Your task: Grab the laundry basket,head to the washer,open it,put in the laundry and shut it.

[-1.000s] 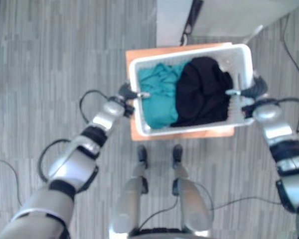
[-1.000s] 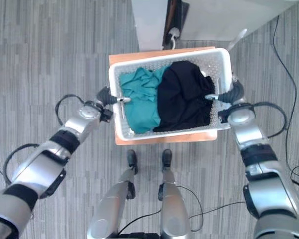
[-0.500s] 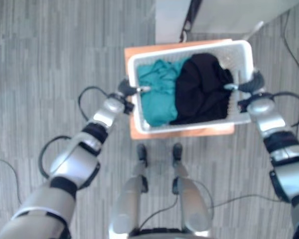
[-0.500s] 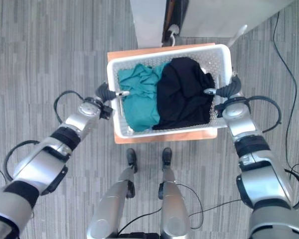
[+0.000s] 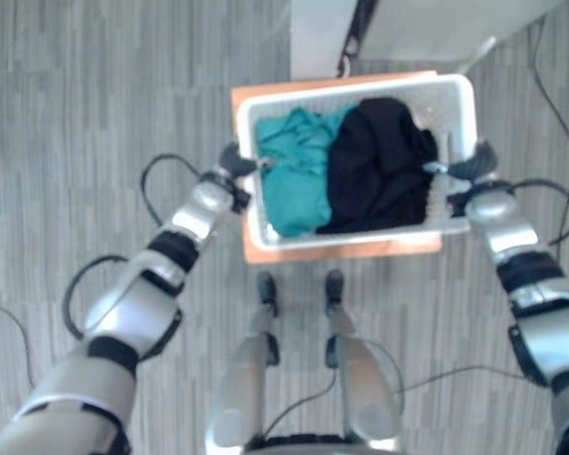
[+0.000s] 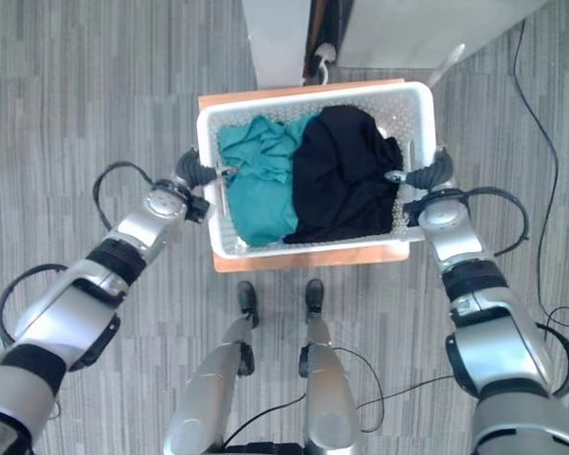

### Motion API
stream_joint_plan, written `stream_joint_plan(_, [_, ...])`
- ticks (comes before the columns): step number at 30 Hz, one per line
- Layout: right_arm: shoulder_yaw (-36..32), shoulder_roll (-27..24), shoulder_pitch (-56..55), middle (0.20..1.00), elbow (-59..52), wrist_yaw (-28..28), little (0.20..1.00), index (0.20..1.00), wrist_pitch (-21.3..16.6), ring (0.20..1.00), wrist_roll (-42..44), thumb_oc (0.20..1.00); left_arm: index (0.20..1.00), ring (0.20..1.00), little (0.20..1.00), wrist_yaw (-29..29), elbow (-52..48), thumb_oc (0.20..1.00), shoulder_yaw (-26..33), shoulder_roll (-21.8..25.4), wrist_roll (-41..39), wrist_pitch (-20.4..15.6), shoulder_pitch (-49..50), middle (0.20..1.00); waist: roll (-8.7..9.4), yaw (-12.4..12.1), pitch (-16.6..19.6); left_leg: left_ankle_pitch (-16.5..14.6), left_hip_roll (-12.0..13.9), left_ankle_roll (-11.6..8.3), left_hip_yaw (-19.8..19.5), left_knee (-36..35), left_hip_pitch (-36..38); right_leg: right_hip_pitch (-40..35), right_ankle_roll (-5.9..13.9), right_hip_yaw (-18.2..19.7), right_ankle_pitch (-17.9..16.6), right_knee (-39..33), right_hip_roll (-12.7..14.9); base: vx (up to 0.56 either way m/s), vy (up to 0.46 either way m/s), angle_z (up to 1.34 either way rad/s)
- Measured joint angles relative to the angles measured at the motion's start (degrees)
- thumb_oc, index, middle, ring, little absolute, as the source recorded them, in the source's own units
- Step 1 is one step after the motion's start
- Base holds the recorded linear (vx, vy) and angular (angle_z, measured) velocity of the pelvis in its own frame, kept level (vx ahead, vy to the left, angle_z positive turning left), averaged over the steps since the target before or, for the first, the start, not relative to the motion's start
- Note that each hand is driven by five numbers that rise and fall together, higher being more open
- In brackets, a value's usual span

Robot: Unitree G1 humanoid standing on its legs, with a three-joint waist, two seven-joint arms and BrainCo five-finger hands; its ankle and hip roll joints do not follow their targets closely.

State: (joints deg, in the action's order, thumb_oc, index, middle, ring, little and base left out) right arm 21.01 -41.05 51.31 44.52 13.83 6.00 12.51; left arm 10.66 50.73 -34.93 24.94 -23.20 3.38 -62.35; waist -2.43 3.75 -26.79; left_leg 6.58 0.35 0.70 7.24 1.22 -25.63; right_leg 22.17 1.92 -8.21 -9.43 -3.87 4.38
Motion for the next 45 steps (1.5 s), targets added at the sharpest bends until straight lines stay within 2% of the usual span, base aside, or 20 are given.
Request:
stream_joint_plan(1, [0.00, 0.00, -0.06, 0.542, -0.33, -0.16, 0.542, 0.542, -0.02, 0.542, 0.04, 0.542, 0.200, 0.200, 0.200, 0.46, -0.50, 0.200, -0.05, 0.55, 0.67, 0.02, 0.02, 0.200, 0.08, 0.18, -0.04, 0.11, -0.02, 0.07, -0.03, -0.01, -0.25, 0.25, -0.02, -0.07, -0.02, 0.11, -0.04, 0.00, 0.000, 0.00])
stream_joint_plan(2, [0.04, 0.06, -0.29, 0.542, -0.58, -0.47, 0.542, 0.542, 0.02, 0.542, 0.58, 0.542, 0.200, 0.200, 0.200, 0.48, -0.60, 0.200, -0.10, 0.96, 0.90, 0.02, 0.02, 0.200, 0.21, 0.18, -0.07, 0.15, -0.02, 0.09, 0.01, -0.01, -0.31, 0.47, -0.02, 0.01, -0.02, 0.33, -0.01, 0.00, 0.000, 0.00])
stream_joint_plan(4, [0.06, 0.34, -0.54, 0.385, -0.68, -0.96, 0.385, 0.385, 0.08, 0.385, 1.24, 0.385, 0.200, 0.200, 0.200, 0.56, -0.66, 0.200, -0.47, 1.24, 1.81, 0.04, -0.04, 0.200, 0.21, 0.16, -0.07, 0.15, -0.07, 0.10, 0.12, -0.02, -0.34, 0.62, -0.02, 0.13, -0.02, 0.44, 0.03, 0.00, 0.000, 0.00])
stream_joint_plan(5, [0.12, 0.49, -0.93, 0.366, -0.90, -1.18, 0.366, 0.366, 0.12, 0.366, 1.42, 0.366, 0.200, 0.200, 0.200, 0.56, -0.78, 0.200, -0.53, 1.75, 2.03, 0.03, -0.05, 0.200, 0.21, 0.13, -0.07, 0.15, -0.08, 0.10, 0.16, -0.03, -0.34, 0.64, -0.02, 0.20, -0.02, 0.44, 0.04, 0.00, 0.000, 0.00])
stream_joint_plan(7, [0.04, 0.58, -1.35, 0.238, -1.45, -1.18, 0.238, 0.238, 0.00, 0.238, 2.19, 0.238, 0.200, 0.200, 0.200, 0.58, -1.63, 0.200, -1.06, 2.43, 2.47, 0.69, 0.01, 0.200, 0.21, 0.17, -0.07, 0.15, -0.08, 0.10, 0.19, -0.04, -0.34, 0.66, -0.02, 0.24, -0.02, 0.45, 0.04, 0.00, 0.000, 0.00])
stream_joint_plan(8, [0.02, 0.60, -1.48, 0.200, -1.48, -1.18, 0.200, 0.200, 0.01, 0.200, 2.21, 0.200, 0.200, 0.200, 0.200, 0.60, -1.83, 0.200, -1.06, 2.45, 2.82, 0.94, 0.02, 0.200, 0.21, 0.15, -0.07, 0.15, -0.07, 0.10, 0.20, -0.04, -0.34, 0.67, -0.02, 0.24, -0.02, 0.45, 0.04, 0.00, 0.000, 0.00])
stream_joint_plan(11, [-0.63, 0.44, -3.65, 0.200, -4.52, -1.14, 0.200, 0.200, 0.13, 0.200, 3.30, 0.200, 0.200, 0.200, 0.200, 0.60, -3.82, 0.200, -1.32, 3.74, 2.97, 2.06, 0.36, 0.200, 0.31, 0.10, -0.14, 0.15, -0.01, 0.10, 0.27, -0.11, -0.36, 0.77, -0.02, 0.34, -0.02, 0.44, 0.01, 0.00, 0.000, 0.00])
stream_joint_plan(20, [-3.04, 0.47, -7.11, 0.200, -8.61, -0.64, 0.200, 0.200, 0.01, 0.200, 3.18, 0.200, 0.200, 0.200, 0.200, 0.61, -6.94, 0.200, -1.14, 5.03, 4.22, 2.37, 1.37, 0.200, 0.51, -0.08, -0.29, 0.15, -0.02, 0.09, 0.17, -0.16, -0.81, 1.09, -0.02, 0.23, -0.01, 0.30, 0.06, 0.00, 0.000, 0.00])
stream_joint_plan(28, [-6.35, 0.52, -10.53, 0.200, -12.67, -0.35, 0.200, 0.200, -0.72, 0.200, 1.48, 0.200, 0.200, 0.200, 0.200, 0.43, -13.00, 0.200, -0.40, 8.10, 5.86, 3.27, 3.38, 0.200, 0.40, -0.51, -0.80, 0.24, 0.01, 0.07, -0.02, -0.10, -1.35, 1.47, -0.05, -0.11, -0.03, 0.42, 0.08, 0.00, 0.000, 0.00])
stream_joint_plan(34, [-7.79, 0.58, -18.69, 0.200, -18.75, -0.62, 0.200, 0.200, -0.62, 0.200, 1.37, 0.200, 0.200, 0.200, 0.200, -0.15, -22.04, 0.200, 0.28, 11.61, 6.05, 3.29, 10.27, 0.200, 0.28, -1.43, -1.25, 0.23, -0.01, 0.07, -0.20, -0.22, 1.90, -1.86, -0.09, -0.59, 0.01, 0.42, 0.16, 0.02, 0.014, 0.02])
stream_joint_plan(39, [-10.59, 2.59, -24.69, 0.200, -21.09, -3.31, 0.200, 0.200, -0.37, 0.200, 1.12, 0.200, 0.200, 0.200, 0.200, -1.64, -28.62, 0.200, 1.41, 14.29, 4.96, 3.29, 16.22, 0.200, 0.31, -2.11, -1.26, 0.10, -0.36, 0.15, -0.16, -0.47, 5.59, -5.49, -0.22, -0.56, 0.22, 0.31, 0.48, 0.07, 0.039, 0.01])
stream_joint_plan(45, [-15.26, 3.99, -36.95, 0.200, -27.82, -9.64, 0.200, 0.200, 1.35, 0.200, 0.95, 0.200, 0.200, 0.200, 0.200, -5.16, -41.00, 0.200, 3.41, 18.47, 5.00, 4.63, 27.04, 0.200, 0.51, -2.53, -0.93, -0.95, -0.84, 0.05, -0.43, -1.29, 12.74, -12.69, 0.31, -0.71, 1.07, -0.51, 0.92, 0.11, 0.047, 0.01])
